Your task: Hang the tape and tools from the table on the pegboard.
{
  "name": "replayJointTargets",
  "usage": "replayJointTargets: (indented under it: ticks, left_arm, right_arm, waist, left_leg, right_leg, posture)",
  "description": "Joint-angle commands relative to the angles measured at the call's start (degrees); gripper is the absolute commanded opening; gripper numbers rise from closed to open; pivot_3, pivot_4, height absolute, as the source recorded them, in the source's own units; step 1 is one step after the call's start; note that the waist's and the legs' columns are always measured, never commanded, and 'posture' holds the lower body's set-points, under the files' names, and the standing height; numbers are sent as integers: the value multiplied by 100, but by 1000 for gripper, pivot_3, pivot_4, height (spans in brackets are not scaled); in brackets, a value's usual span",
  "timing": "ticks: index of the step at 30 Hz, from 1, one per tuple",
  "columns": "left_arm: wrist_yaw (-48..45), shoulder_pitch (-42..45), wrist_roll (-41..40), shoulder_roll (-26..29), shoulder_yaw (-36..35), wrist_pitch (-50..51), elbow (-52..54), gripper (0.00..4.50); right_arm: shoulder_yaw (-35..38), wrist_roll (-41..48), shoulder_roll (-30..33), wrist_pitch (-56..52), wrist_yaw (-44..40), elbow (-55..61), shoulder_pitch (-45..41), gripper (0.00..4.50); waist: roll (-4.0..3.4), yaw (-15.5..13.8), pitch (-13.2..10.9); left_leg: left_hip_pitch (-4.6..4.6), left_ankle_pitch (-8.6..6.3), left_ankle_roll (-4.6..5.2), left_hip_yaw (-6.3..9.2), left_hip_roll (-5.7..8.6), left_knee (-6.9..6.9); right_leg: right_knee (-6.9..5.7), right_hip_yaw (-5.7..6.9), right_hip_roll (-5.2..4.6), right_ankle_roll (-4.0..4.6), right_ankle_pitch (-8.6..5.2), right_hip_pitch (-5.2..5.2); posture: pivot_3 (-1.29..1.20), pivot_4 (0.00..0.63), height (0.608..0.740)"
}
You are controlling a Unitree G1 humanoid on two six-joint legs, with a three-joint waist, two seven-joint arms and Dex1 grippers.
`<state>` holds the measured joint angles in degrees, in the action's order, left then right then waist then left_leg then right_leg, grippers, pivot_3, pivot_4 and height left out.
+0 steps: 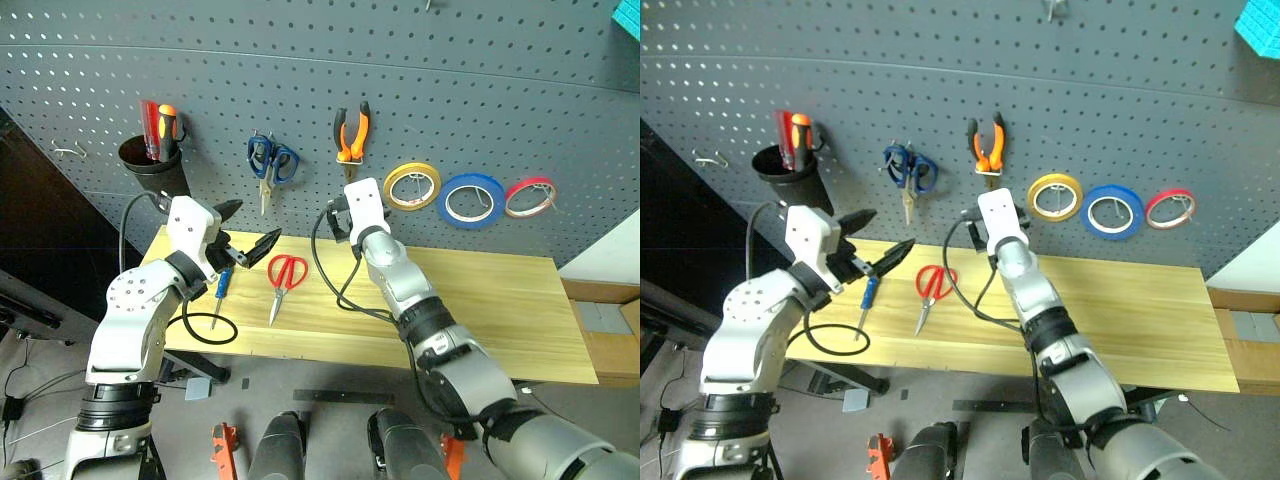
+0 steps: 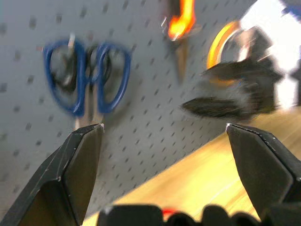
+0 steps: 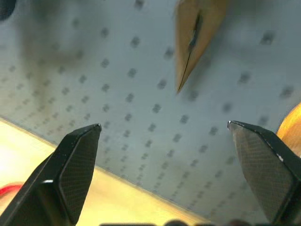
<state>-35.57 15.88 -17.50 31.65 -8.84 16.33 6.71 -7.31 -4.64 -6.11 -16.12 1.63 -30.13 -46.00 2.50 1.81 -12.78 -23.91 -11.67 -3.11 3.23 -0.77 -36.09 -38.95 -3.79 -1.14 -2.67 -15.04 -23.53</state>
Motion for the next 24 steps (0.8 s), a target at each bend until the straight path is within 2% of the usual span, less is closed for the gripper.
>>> replayJointTargets:
  ticks: [1,6,10,15,24]
  left_arm:
    - [489,-355,212,-63,58,586,326,4500]
    - [1332,-795,470,-166,-43,1811,338,4500]
    - [1574,-805,558,-201,192,2825,179,4500]
    - [1722,-357,985,-172,813,3156,-293,4500]
    - [1764,616,1370,-759,1410,2744,-1753,4500]
  right_arm:
    - [-457,186,79,-1044,-720,1987,660,4469]
    - [-1052,612,483,-2424,-1658,4086,1675,4469]
    - [-1495,1048,1110,-3085,-2590,5035,1871,4469]
    - [-1866,1166,1621,-3254,-3064,5357,1746,4469]
    - [-1954,1152,1665,-3300,-3050,5419,1762,4469]
  waist:
    - [-1,1,-1]
    - [-2,12,-1]
    - [-3,14,-2]
    - [-2,-6,-1]
    - [-2,11,-1]
  left_leg:
    - [-3,0,0,0,0,5]
    - [-3,-1,-1,3,-2,4]
    - [7,0,-1,7,-4,-3]
    - [12,2,-1,14,-2,-11]
    - [9,2,-4,11,0,-3]
  right_leg:
    - [3,0,-1,2,-2,-4]
    - [0,3,1,2,-8,-6]
    - [-4,8,4,1,-8,4]
    - [-1,17,4,-1,-10,17]
    - [3,15,0,0,-9,13]
  posture:
    - [37,166,740]
    - [33,179,740]
    - [24,183,740]
    - [13,188,740]
    - [3,195,740]
